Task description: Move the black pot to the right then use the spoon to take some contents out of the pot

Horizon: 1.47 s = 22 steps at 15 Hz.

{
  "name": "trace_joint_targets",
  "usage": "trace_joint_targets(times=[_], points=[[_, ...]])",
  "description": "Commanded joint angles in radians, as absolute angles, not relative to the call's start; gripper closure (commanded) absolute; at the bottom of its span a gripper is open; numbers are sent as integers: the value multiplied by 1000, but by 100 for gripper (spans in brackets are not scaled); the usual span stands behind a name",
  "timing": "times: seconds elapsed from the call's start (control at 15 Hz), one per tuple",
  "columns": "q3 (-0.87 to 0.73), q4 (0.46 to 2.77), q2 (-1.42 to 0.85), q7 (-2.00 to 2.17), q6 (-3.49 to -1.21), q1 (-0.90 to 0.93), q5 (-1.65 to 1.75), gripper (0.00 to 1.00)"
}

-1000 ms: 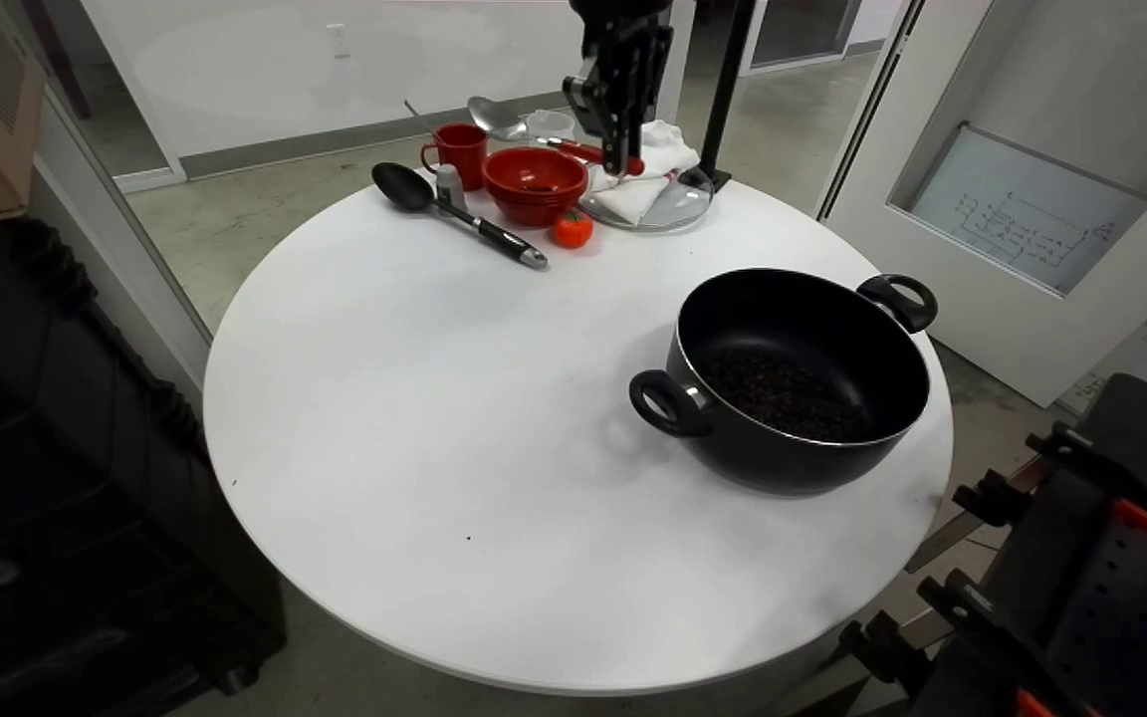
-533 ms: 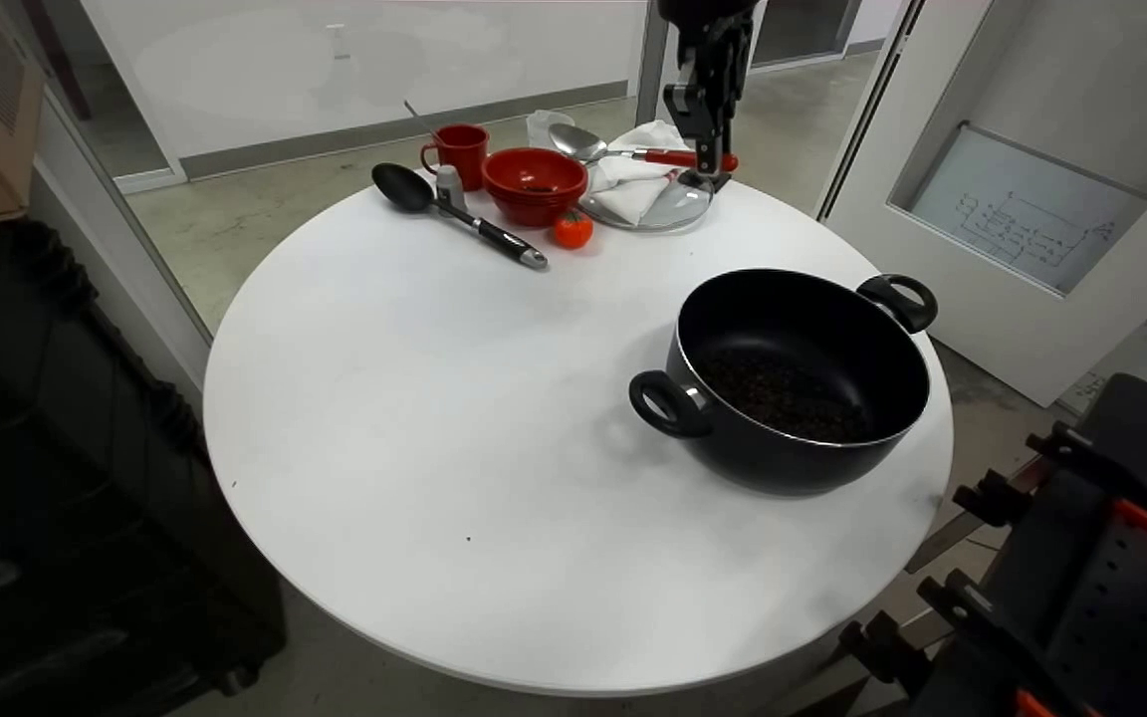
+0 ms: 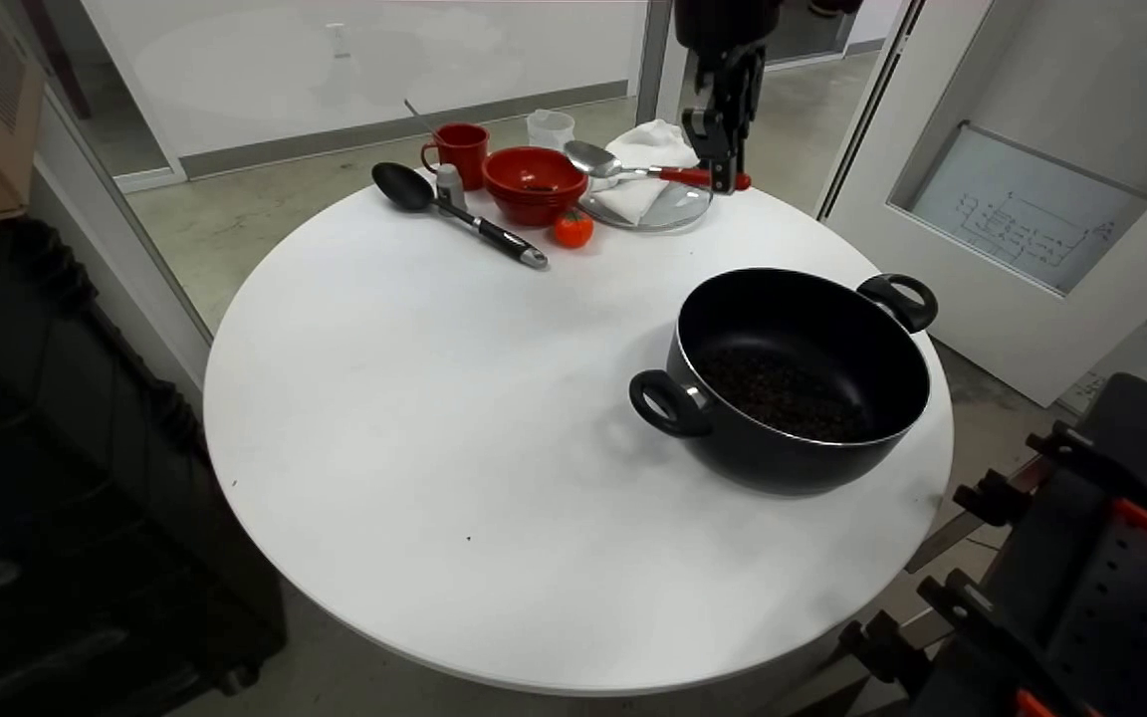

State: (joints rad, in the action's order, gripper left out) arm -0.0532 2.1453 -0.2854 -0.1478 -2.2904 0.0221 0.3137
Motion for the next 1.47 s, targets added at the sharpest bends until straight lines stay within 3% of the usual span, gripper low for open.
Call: trace_joint_targets(times=[0.0,0.47,0.8,1.13,1.4], points=[[-85,2261,-291,-184,-2419,-34,378,95],[-164,2430,-268,-207,-2573,-78,551,95],[-180,2532,-207,-352,-2503,-96,695,95],[-194,2596,-159,-347,-2437,-107,976,95],[-200,2598,-184,-85,-2490,-110,1315,95]])
